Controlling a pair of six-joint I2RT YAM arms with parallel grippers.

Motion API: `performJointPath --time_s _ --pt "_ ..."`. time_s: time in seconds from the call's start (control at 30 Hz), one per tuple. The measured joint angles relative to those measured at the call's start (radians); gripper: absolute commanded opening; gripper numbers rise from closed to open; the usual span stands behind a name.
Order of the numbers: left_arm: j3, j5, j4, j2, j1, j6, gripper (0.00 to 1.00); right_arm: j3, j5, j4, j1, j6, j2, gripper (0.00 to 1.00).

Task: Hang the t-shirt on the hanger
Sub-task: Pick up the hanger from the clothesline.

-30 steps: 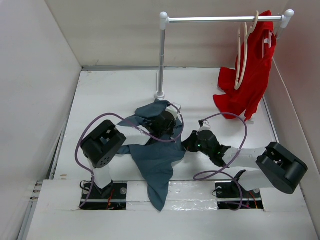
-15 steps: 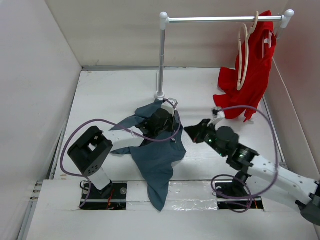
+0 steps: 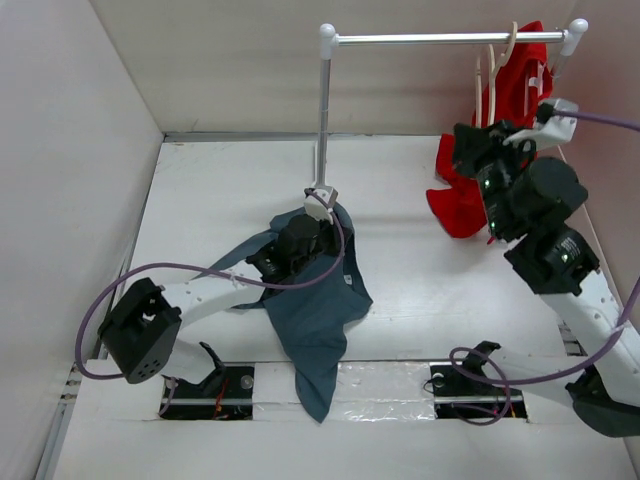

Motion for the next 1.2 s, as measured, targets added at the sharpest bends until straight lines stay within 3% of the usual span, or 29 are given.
performJointPath --time_s 0.03,0.13,0.23,0.37,0.5,0.73,1.03,1.2 --pt "0.0 0.0 0.005 -0.01 0.0 -0.006 0.0 0.047 0.026 -0.013 -0.034 -0.023 0.031 0.37" --pt "0.0 0.01 0.009 -0.016 0.0 -0.021 0.0 0.158 0.06 -0.079 -0.156 -0.079 0.109 0.55" --pt "-0.011 0.02 0.01 -0.018 0.0 -0.032 0.0 0.247 0.036 -0.127 -0.303 -0.108 0.18 0.6" --pt "-0.027 0.034 0.0 -0.032 0.0 -0.039 0.0 0.33 -0.064 -0.194 -0.491 -0.113 0.271 0.6" --pt "-0.04 0.041 -0.003 -0.06 0.0 -0.039 0.0 0.381 -0.168 -0.246 -0.594 -0.113 0.364 0.6" --pt "-0.04 0.043 -0.007 -0.075 0.0 -0.039 0.0 0.369 -0.335 -0.297 -0.664 -0.109 0.455 0.55" --pt "-0.041 0.046 -0.008 -0.075 0.0 -0.039 0.0 0.309 -0.381 -0.28 -0.694 -0.092 0.47 0.46" --pt "-0.048 0.057 -0.003 -0.072 0.0 -0.039 0.0 0.308 -0.393 -0.26 -0.694 -0.089 0.503 0.3"
